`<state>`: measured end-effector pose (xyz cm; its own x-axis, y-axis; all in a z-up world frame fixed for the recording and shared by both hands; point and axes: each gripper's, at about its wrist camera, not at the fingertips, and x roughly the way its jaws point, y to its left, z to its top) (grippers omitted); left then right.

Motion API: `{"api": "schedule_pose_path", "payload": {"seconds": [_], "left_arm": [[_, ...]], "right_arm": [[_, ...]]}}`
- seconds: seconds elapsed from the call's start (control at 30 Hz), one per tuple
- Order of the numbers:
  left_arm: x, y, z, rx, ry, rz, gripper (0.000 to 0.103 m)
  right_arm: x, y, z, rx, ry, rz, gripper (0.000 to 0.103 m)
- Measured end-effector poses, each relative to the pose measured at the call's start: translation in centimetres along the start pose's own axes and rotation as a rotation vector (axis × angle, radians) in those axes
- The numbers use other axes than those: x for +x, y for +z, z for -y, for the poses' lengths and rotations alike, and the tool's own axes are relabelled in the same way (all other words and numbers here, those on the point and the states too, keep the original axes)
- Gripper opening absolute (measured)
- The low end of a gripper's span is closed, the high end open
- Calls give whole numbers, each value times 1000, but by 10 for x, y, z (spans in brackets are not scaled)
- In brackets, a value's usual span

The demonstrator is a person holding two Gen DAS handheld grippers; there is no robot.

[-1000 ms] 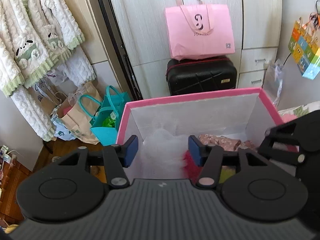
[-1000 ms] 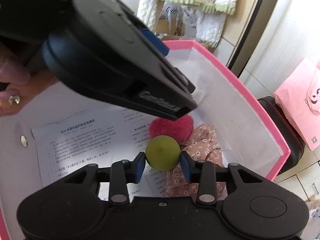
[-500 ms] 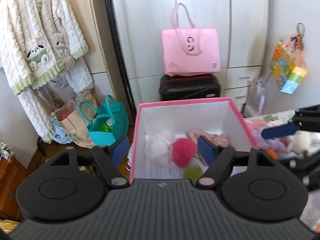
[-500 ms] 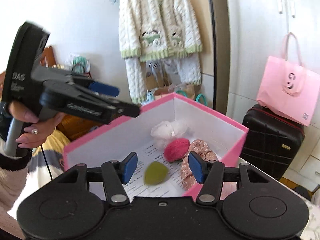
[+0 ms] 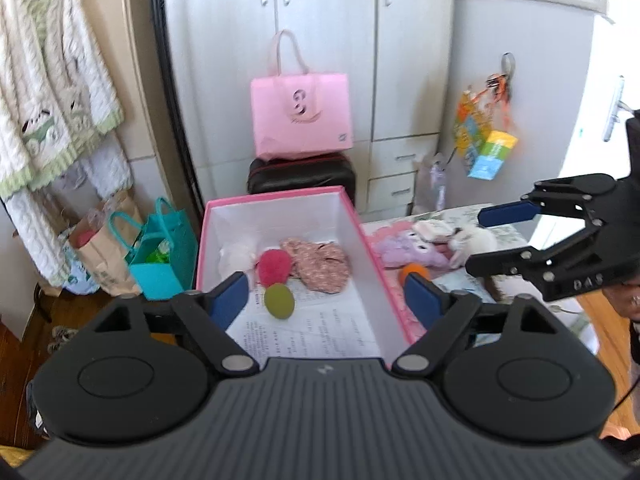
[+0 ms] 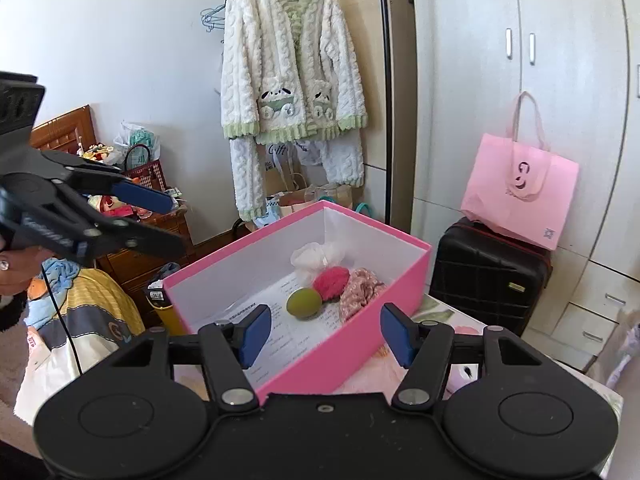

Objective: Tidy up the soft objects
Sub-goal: 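Move both tools back toward the blue wipes pack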

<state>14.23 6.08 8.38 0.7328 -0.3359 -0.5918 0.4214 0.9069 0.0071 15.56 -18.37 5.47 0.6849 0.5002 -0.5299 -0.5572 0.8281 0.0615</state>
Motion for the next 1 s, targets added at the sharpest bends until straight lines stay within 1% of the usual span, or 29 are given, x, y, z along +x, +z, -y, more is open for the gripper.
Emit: {"api": "schedule_pose_path", "payload": {"seconds": [0.07,0.17,0.4,0.43,0.47,0.5,0.7,0.9,1.0], "left_arm": [[-13,-5,11,25,-3,10,87],[-28,-11,28,69,-19,16,87],[-46,-22,64,151,-66,5,89],[-46,-23,69,160,-72,1,90],[-46,-24,72,165,-78,-4,90],[-45,-26,76,170,-87,-11,90],[-30,-35,97,210,-138,-71,90],[-10,-44,115,248,-186,-138,90],[1,-47,123,247,-212,-162,90]], "right_arm": [[-13,-3,-1,3,-8,6,70],[-34,-10,-1,8,-19,9,71],[-71,-28,-5,9,-82,-7,76],[-76,-31,-6,10,-90,-8,80],[-79,-35,-5,12,-94,-9,84],[-83,-38,-4,14,-97,-8,85],[-100,-63,1,26,-128,-11,85],[-104,-89,9,56,-121,-21,85],[-99,-103,8,58,-105,-37,85]]}}
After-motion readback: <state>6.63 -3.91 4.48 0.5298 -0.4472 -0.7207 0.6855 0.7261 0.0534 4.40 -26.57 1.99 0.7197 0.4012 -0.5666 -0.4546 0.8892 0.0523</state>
